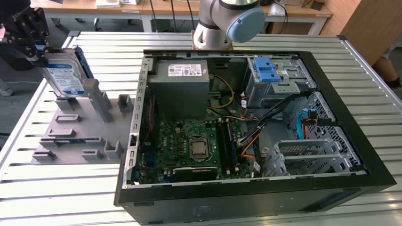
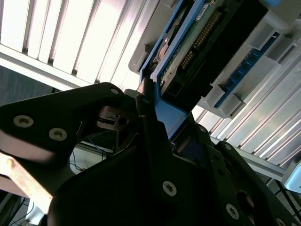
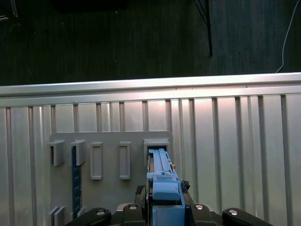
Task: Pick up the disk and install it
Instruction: 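Pick up the disk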
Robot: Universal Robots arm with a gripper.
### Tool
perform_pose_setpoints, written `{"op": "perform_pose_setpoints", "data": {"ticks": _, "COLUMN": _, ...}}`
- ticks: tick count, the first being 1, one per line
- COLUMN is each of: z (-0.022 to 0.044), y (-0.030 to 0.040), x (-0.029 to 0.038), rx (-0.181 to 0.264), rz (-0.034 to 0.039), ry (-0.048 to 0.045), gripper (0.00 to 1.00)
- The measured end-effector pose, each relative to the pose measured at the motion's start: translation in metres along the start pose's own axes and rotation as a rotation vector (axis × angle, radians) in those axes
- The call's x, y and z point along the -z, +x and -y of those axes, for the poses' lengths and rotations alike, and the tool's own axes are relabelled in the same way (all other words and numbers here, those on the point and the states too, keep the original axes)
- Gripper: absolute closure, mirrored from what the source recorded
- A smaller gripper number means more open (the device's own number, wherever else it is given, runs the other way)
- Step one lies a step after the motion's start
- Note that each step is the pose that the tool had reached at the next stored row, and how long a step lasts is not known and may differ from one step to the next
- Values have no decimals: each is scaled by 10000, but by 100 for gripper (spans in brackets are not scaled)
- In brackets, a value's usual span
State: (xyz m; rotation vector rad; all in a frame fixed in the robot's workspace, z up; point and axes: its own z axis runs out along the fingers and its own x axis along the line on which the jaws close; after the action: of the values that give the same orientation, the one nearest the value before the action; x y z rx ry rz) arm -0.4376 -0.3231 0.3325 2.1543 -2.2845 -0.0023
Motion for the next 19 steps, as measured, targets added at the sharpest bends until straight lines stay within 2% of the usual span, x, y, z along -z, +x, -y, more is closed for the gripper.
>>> {"op": "perform_pose_setpoints", "data": {"ticks": 19, "z": 0, "y": 0, "x": 87, "rx": 0, "rz": 0, "ry": -1, "gripper": 64}}
